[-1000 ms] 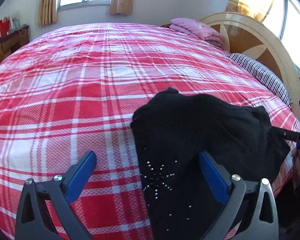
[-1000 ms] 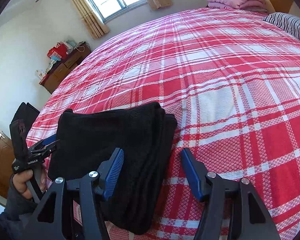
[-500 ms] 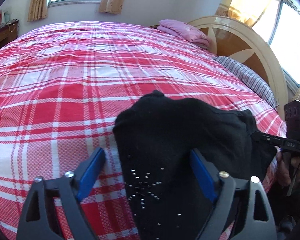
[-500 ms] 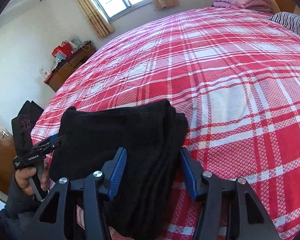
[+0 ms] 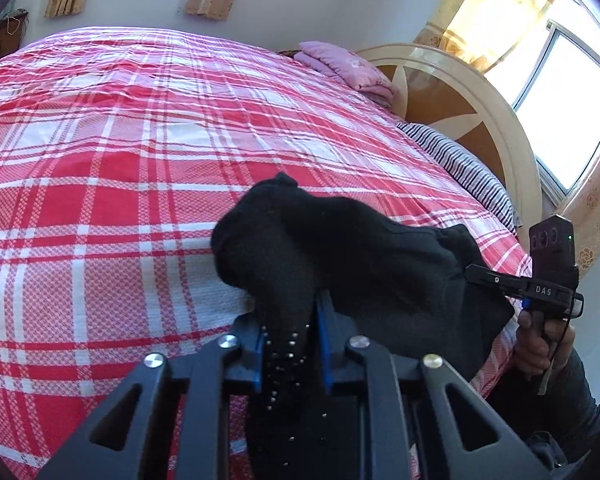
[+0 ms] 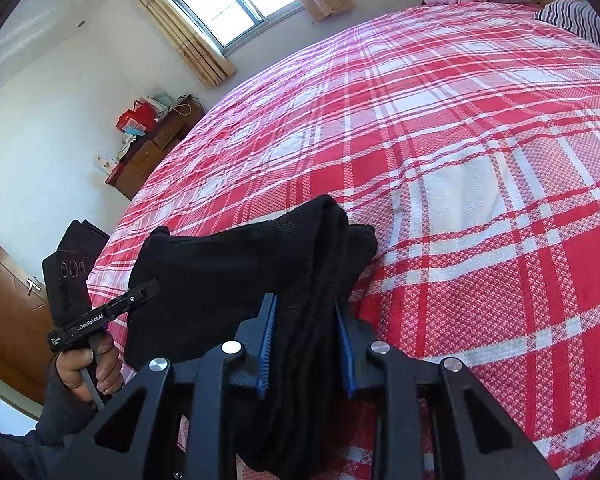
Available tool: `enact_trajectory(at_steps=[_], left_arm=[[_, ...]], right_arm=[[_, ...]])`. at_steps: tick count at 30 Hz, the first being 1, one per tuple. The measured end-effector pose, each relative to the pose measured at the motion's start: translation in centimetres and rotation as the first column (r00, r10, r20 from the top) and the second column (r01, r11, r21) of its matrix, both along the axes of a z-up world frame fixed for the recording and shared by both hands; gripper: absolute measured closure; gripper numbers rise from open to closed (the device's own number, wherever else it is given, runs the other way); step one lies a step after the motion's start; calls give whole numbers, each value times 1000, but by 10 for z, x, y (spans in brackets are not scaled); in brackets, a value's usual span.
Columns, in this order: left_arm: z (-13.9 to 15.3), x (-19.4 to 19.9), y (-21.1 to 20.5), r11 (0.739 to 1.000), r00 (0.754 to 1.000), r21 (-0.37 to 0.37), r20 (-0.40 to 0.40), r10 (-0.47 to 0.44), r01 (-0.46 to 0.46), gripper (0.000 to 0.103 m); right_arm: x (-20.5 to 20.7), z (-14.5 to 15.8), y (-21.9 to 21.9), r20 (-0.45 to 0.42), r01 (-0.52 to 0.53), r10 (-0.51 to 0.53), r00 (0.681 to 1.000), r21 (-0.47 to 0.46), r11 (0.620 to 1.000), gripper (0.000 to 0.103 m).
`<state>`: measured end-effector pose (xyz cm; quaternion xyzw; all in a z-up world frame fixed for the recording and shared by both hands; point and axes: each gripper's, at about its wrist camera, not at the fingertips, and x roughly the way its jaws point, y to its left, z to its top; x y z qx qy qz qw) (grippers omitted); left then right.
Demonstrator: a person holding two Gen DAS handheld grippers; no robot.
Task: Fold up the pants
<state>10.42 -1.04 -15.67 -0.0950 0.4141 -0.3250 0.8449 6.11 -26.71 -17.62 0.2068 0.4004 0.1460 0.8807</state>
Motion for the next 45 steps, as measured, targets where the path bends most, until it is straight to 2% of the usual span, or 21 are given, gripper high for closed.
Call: enact_trajectory(at_steps=[4,11,21,32,45], left_arm=[[3,-3,2,1000,1000,-5,-8,20,-20,87],[20,-13,4,999,998,31,39,44,-45,90],[56,-8,35,991,985,67,130,110,-119,91],[77,-3,90,962,953,108,202,225,-250,91],[82,5,143,915,906,127,247,344,-383,91]], right_arm=[[-5,5,4,25,-3,4,1000,-19,1000,75],[-6,26,17,71,-30,34,997,-57,998,76],[30,61,56,120,-106,115,986,-83,991,77],[81,92,126,150,-215,235,960,-139,967,77],[134,107,201,140,-298,327,935,-194,935,77]])
